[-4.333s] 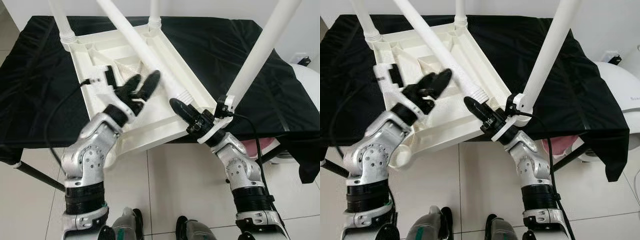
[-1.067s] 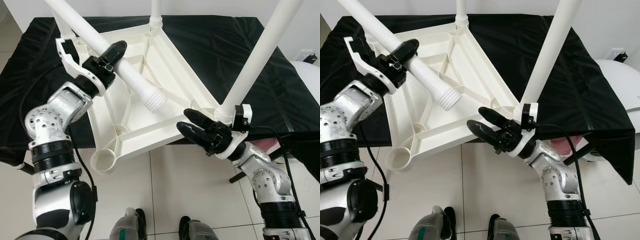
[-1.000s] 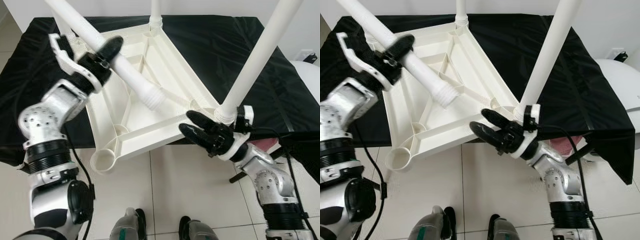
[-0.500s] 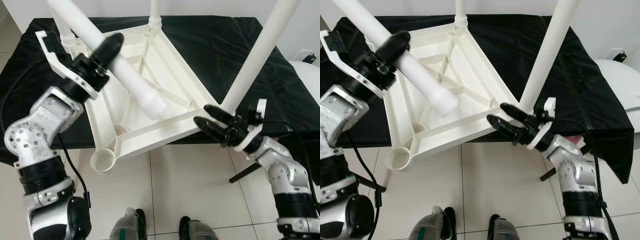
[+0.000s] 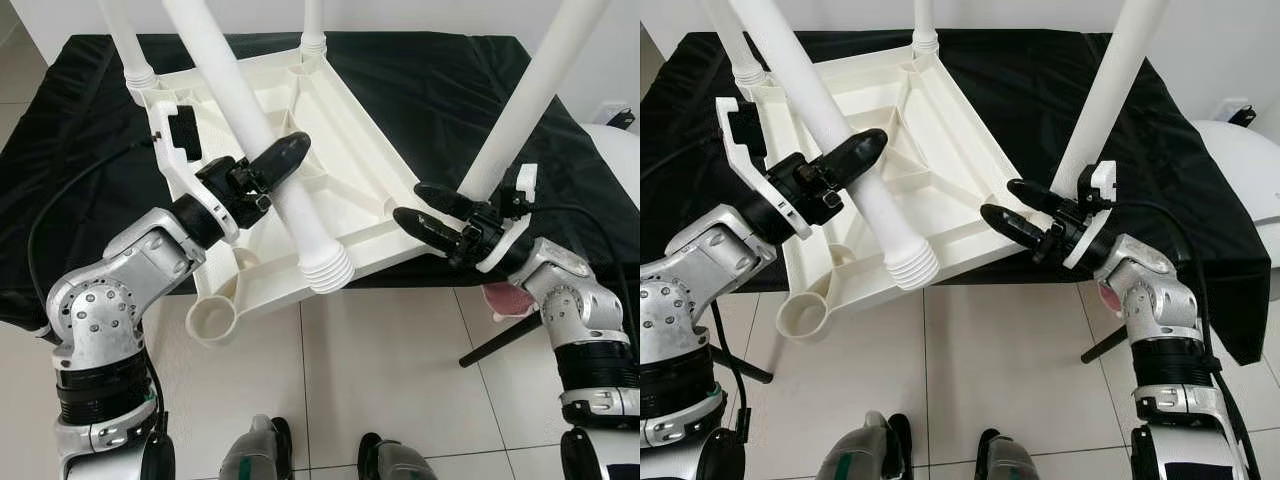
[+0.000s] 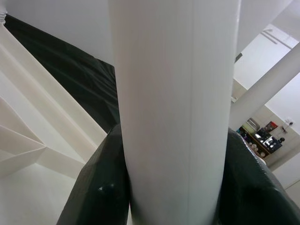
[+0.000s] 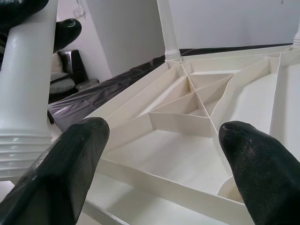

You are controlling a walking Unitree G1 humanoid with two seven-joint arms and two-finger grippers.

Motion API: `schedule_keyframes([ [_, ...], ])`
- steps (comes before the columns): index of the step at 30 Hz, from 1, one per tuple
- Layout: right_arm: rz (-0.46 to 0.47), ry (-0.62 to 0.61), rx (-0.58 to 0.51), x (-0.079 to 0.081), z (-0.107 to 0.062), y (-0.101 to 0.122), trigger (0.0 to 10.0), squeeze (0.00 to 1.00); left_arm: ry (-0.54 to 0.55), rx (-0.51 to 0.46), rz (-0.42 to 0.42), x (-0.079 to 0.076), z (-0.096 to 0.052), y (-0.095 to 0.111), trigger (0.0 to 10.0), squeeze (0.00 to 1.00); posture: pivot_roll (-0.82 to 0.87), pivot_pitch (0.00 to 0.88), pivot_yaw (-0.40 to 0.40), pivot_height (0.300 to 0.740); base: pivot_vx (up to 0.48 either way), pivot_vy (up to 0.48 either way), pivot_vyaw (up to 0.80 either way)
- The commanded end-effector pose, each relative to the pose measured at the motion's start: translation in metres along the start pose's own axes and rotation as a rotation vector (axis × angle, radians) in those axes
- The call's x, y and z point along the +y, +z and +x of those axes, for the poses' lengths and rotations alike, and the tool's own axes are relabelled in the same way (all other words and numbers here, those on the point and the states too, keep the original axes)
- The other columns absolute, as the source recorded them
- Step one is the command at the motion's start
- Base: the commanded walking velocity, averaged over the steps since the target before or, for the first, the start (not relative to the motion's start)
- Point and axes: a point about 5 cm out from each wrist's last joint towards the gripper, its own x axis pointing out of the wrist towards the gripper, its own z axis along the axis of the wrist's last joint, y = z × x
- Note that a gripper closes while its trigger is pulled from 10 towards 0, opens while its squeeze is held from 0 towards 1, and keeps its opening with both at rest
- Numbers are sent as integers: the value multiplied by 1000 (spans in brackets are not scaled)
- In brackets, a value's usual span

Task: Building children table

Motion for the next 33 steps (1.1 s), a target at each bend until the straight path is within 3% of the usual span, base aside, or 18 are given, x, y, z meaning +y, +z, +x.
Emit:
schedule_keyframes([
  [1, -33, 22, 41, -2, -2, 2, 10000, 0, -12, -17, 12, -5, -3, 1, 10000, 0, 9, 167, -17, 740, 0, 0, 0],
  [15, -99, 42, 149, -26, -14, 15, 10000, 0, -13, -49, 35, -10, -4, 4, 10000, 0, 4, 173, -22, 740, 0, 0, 0],
  [18, -145, -25, 170, -41, -13, 22, 10000, 0, -12, -70, 36, -12, -5, 6, 10000, 0, 7, 175, -31, 740, 0, 0, 0],
  [33, -279, -280, 142, -72, -7, 44, 10000, 0, -11, -93, 26, -15, -4, 8, 10000, 0, 4, 177, -31, 740, 0, 0, 0],
])
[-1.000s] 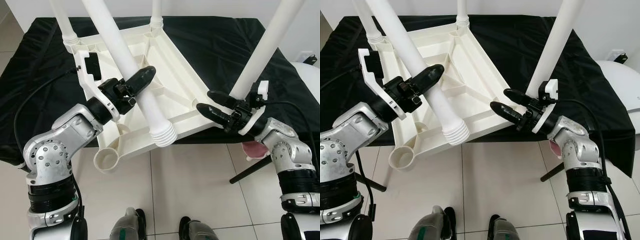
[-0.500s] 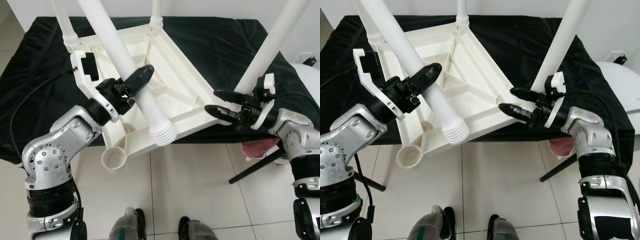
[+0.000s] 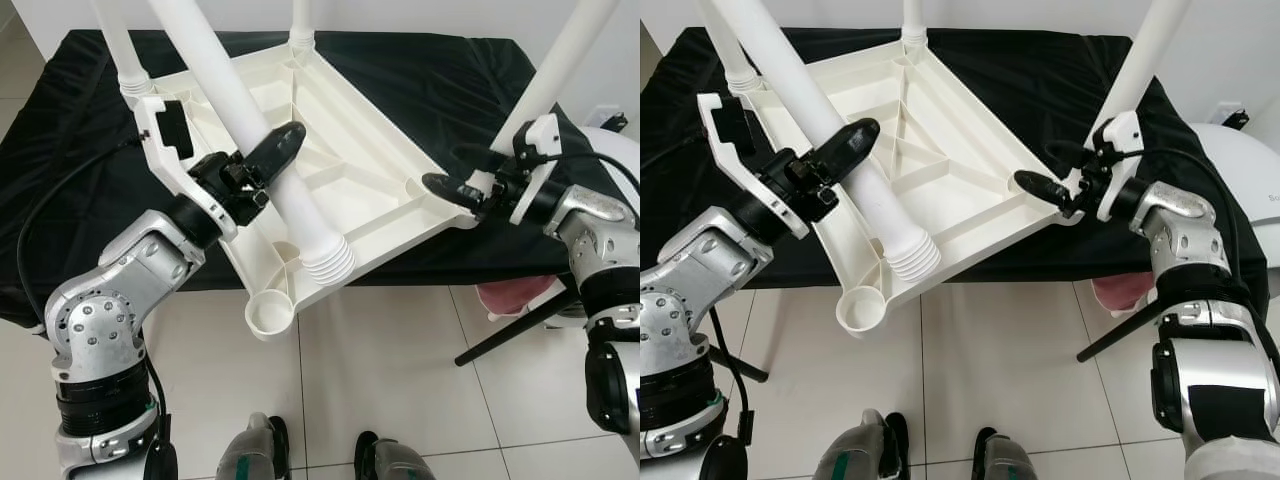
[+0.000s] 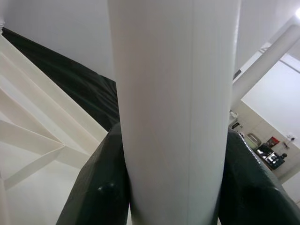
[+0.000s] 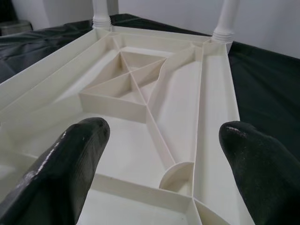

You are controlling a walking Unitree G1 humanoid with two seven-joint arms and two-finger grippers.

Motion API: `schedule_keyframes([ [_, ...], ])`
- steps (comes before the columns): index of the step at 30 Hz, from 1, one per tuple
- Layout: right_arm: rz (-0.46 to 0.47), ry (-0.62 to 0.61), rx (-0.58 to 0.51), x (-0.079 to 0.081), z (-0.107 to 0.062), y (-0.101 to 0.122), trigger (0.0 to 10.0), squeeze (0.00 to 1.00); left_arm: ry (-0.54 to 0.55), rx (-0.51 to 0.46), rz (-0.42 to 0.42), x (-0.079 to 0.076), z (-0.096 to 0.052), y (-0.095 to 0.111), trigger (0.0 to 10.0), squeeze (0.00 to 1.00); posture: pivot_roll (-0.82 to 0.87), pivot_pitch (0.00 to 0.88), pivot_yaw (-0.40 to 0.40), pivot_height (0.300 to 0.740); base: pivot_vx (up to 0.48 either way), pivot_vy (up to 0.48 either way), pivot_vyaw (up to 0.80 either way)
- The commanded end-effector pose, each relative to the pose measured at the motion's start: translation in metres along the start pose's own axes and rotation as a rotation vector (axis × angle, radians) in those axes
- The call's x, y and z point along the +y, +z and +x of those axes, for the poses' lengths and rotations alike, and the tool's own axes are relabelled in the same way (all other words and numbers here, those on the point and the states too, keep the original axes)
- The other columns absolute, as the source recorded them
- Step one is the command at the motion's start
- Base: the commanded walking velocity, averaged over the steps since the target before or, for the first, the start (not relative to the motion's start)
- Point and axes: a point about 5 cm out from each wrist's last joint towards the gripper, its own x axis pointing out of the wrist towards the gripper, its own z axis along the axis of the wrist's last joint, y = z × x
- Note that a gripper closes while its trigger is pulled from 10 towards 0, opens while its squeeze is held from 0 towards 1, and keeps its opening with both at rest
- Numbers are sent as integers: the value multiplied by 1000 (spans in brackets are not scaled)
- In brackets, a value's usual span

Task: Building children table

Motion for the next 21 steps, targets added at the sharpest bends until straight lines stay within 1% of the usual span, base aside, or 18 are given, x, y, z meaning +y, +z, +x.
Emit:
schedule_keyframes([
  [1, -19, -107, -3, -13, -5, 5, 10000, 0, -30, -18, 13, -7, 0, 3, 10000, 0, 4, 177, -31, 740, 0, 0, 0],
  [2, -19, -107, -3, -13, -5, 5, 10000, 0, -30, -18, 13, -7, 0, 3, 10000, 0, 4, 177, -31, 740, 0, 0, 0],
  [4, -34, -170, 1, -19, -5, 6, 10000, 0, -32, -19, 11, -7, 0, 3, 10000, 0, 4, 177, -31, 740, 0, 0, 0],
  [6, -34, -170, 1, -19, -5, 6, 10000, 0, -32, -19, 11, -7, 0, 3, 10000, 0, 4, 177, -31, 740, 0, 0, 0],
  [8, -53, -260, -3, -27, -7, 10, 10000, 0, -34, -20, 6, -8, 1, 2, 10000, 0, 0, 176, -27, 740, 0, 0, 0],
  [11, -60, -293, -3, -30, -7, 12, 10000, 0, -34, -20, 5, -8, 1, 2, 10000, 0, 0, 176, -26, 740, 0, 0, 0],
  [12, -72, -336, -2, -33, -8, 13, 10000, 0, -35, -20, 3, -8, 1, 2, 10000, 0, -1, 174, -26, 740, 0, 0, 0],
  [13, -72, -336, -2, -33, -8, 13, 10000, 0, -35, -20, 3, -8, 1, 2, 10000, 0, -1, 174, -26, 740, 0, 0, 0],
  [16, -92, -487, -4, -41, -12, 13, 10000, 0, -39, -21, -3, -10, 2, 2, 10000, 0, 1, 170, -20, 740, 0, 0, 0],
  [17, -92, -487, -4, -41, -12, 13, 10000, 0, -39, -21, -3, -10, 2, 2, 10000, 0, 1, 170, -20, 740, 0, 0, 0],
  [19, -100, -531, -11, -43, -15, 13, 10000, 0, -42, -20, -6, -10, 1, 2, 10000, 0, 3, 168, -16, 740, 0, 0, 0],
  [21, -60, -513, -44, -42, -14, 12, 10000, 0, -44, -19, -7, -11, 1, 2, 10000, 0, 3, 168, -16, 740, 0, 0, 0],
])
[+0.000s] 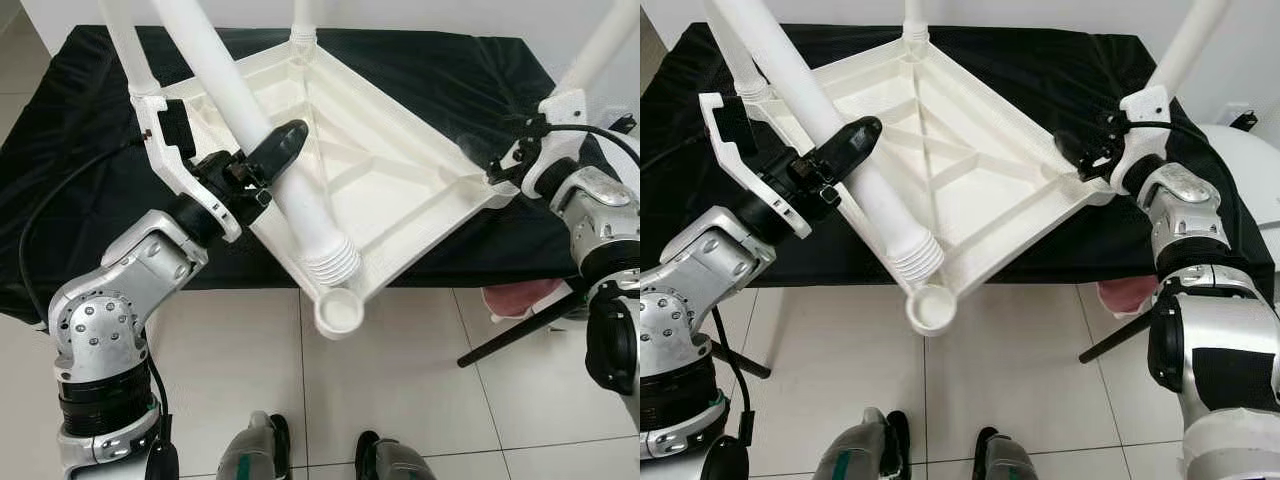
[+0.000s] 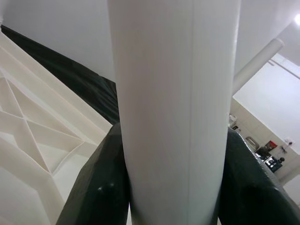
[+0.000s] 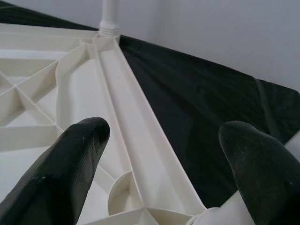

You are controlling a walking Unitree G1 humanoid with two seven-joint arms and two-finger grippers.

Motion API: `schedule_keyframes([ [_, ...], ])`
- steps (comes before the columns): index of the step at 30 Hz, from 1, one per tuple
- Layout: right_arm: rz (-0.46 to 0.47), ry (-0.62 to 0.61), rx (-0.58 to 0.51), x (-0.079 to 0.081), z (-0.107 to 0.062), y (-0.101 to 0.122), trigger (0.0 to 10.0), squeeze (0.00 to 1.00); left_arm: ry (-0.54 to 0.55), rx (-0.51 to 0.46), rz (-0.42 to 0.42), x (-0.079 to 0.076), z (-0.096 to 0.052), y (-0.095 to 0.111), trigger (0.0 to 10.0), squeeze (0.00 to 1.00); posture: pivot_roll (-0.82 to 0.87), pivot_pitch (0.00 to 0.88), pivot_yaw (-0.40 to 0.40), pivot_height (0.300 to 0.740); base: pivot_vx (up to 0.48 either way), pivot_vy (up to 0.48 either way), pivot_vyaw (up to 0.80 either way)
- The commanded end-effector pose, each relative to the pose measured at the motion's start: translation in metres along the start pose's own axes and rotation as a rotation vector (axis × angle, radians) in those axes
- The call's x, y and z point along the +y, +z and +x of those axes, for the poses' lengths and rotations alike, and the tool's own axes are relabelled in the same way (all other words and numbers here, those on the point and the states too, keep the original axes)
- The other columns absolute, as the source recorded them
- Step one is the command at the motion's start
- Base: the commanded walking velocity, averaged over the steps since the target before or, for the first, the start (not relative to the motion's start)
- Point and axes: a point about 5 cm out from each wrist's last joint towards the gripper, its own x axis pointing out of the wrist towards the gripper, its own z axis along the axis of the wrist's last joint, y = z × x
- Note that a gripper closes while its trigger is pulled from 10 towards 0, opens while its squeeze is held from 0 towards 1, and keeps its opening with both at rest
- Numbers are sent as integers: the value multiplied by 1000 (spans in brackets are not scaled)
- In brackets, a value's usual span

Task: Building children table

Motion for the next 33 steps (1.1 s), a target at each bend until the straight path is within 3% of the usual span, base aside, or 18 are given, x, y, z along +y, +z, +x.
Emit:
schedule_keyframes([
  [1, 7, -37, -20, -10, -5, 4, 10000, 0, -37, -12, 13, -8, 0, 3, 10000, 0, 3, 168, -16, 740, 0, 0, 0],
  [4, 75, 152, -49, 8, -1, 1, 10000, 0, -35, -10, 12, -8, -1, 2, 10000, 0, 6, 169, -16, 740, 0, 0, 0],
  [5, 75, 152, -49, 8, -1, 1, 10000, 0, -35, -10, 12, -8, -1, 2, 10000, 0, 6, 169, -16, 740, 0, 0, 0],
  [6, 93, 281, -45, 22, 0, -4, 10000, 0, -33, -8, 9, -8, -1, 1, 10000, 0, 4, 168, -16, 740, 0, 0, 0],
  [16, 117, 411, -59, 47, -3, -18, 10000, 0, -30, -2, -2, -8, -2, -1, 10000, 0, -2, 172, -20, 740, 0, 0, 0],
  [22, 133, 372, -56, 52, -7, -23, 10000, 0, -28, 0, -2, -7, -3, 0, 10000, 0, -5, 183, -23, 740, 0, 0, 0],
  [32, 142, 105, -106, 58, -28, -27, 10000, 0, -22, 2, -10, -6, -4, 0, 10000, 0, -16, 201, -20, 740, 0, 0, 0],
  [33, 162, 31, -112, 57, -34, -27, 10000, 0, -21, 3, -12, -6, -4, 0, 10000, 0, -18, 202, -19, 740, 0, 0, 0],
])
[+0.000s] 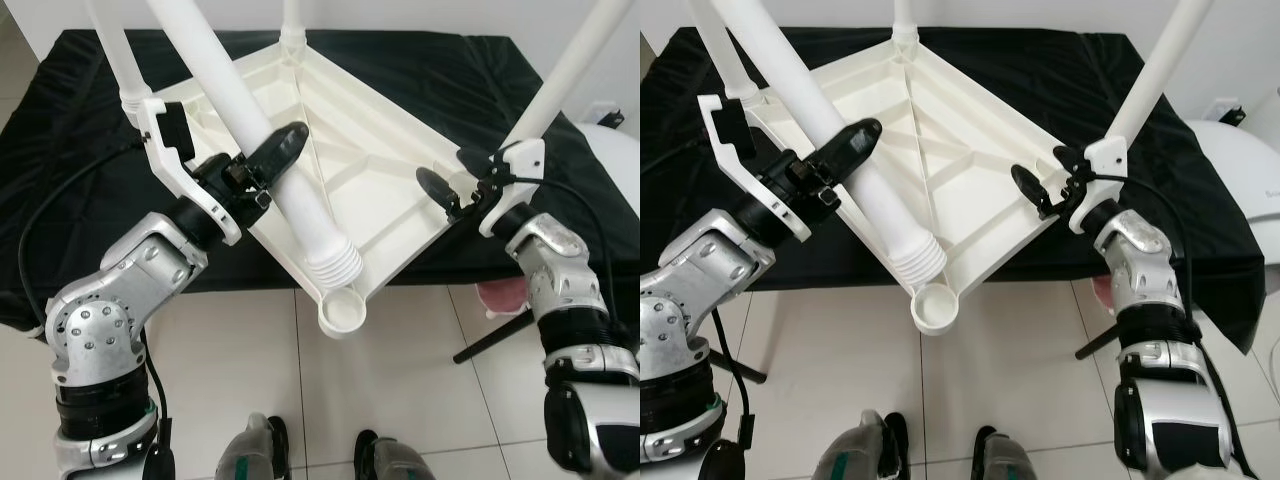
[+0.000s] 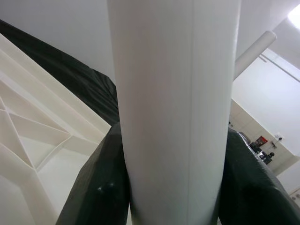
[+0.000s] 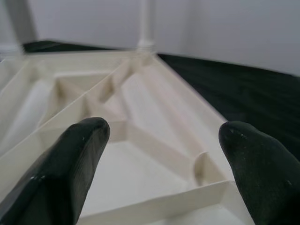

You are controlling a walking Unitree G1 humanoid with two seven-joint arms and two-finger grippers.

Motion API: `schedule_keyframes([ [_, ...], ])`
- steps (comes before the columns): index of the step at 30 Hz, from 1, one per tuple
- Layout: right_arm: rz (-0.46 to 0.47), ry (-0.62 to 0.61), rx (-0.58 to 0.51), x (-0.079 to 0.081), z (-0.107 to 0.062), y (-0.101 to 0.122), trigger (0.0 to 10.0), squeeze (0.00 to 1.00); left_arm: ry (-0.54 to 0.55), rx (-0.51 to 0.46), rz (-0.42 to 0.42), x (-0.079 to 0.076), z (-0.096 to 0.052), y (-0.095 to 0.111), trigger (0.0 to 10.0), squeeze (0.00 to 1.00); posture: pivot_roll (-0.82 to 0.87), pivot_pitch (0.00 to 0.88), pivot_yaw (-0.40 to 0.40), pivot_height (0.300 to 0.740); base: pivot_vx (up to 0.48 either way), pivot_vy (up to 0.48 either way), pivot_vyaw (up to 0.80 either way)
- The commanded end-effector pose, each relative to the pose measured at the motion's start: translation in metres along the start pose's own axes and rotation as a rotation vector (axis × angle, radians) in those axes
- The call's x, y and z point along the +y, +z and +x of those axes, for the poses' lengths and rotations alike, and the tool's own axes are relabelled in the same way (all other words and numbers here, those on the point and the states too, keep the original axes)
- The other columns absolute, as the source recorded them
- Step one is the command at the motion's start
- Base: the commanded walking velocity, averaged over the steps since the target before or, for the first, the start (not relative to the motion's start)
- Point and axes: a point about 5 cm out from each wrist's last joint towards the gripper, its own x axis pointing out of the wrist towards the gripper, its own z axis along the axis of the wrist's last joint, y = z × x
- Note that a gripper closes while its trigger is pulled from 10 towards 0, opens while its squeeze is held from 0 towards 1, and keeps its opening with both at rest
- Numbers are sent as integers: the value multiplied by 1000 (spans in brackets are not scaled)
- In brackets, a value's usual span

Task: Building children table

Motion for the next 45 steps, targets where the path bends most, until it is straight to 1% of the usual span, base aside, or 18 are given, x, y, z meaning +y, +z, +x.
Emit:
schedule_keyframes([
  [1, 16, -60, -2, -4, -5, 0, 10000, 0, -15, -5, 14, -4, -2, 1, 10000, 0, -18, 202, -19, 740, 0, 0, 0],
  [2, 36, -131, -17, -4, -12, 0, 10000, 0, -15, -4, 12, -4, -2, 1, 10000, 0, -19, 204, -16, 740, 0, 0, 0],
  [3, 36, -131, -17, -4, -12, 0, 10000, 0, -15, -4, 12, -4, -2, 1, 10000, 0, -19, 204, -16, 740, 0, 0, 0],
  [5, 63, -257, -15, -2, -24, -3, 10000, 0, -17, -1, 8, -3, -2, 2, 10000, 0, -25, 206, -8, 740, 0, 0, 0],
  [7, 63, -257, -15, -2, -24, -3, 10000, 0, -17, -1, 8, -3, -2, 2, 10000, 0, -25, 206, -8, 740, 0, 0, 0],
  [8, 64, -329, 10, -1, -32, -8, 10000, 0, -20, 1, 5, -3, -1, 2, 10000, 0, -27, 207, -4, 740, 0, 0, 0],
  [14, 100, -403, 50, 3, -40, -17, 10000, 0, -23, 5, 4, -3, -1, 2, 10000, 0, -27, 207, -4, 740, 0, 0, 0],
  [16, 129, -459, 96, 5, -44, -27, 10000, 0, -24, 5, 4, -3, -1, 3, 10000, 0, -28, 209, -2, 740, 0, 0, 0],
  [19, 147, -471, 114, 7, -45, -30, 10000, 0, -25, 5, 4, -3, 0, 3, 10000, 0, -26, 209, -3, 740, 0, 0, 0],
  [21, 212, -492, 145, 12, -45, -39, 10000, 0, -24, 3, 5, -3, 0, 4, 10000, 0, -24, 207, -4, 740, 0, 0, 0],
  [25, 261, -494, 175, 16, -44, -47, 10000, 0, -25, 0, 6, -3, 0, 4, 10000, 0, -21, 205, -6, 740, 0, 0, 0],
  [27, 317, -505, 199, 18, -40, -54, 10000, 0, -25, -2, 7, -3, -1, 5, 10000, 0, -15, 202, -7, 740, 0, 0, 0],
  [28, 317, -505, 199, 18, -40, -54, 10000, 0, -25, -2, 7, -3, -1, 5, 10000, 0, -15, 202, -7, 740, 0, 0, 0],
  [30, 368, -500, 205, 20, -35, -57, 10000, 0, -26, -3, 8, -4, -1, 5, 10000, 0, -15, 202, -7, 740, 0, 0, 0],
  [32, 391, -494, 204, 21, -33, -59, 10000, 0, -26, -4, 8, -4, -1, 5, 10000, 0, -8, 198, -8, 740, 0, 0, 0],
  [40, 465, -447, 216, 24, -19, -62, 10000, 0, -29, -8, 10, -6, -2, 5, 10000, 0, -1, 191, -10, 740, 0, 0, 0],
  [43, 469, -427, 220, 24, -14, -63, 10000, 0, -32, -11, 8, -7, -2, 6, 10000, 0, -1, 189, -11, 740, 0, 0, 0],
  [45, 464, -381, 232, 28, -8, -63, 10000, 0, -35, -12, 7, -8, -1, 6, 10000, 0, 1, 187, -11, 740, 0, 0, 0],
])
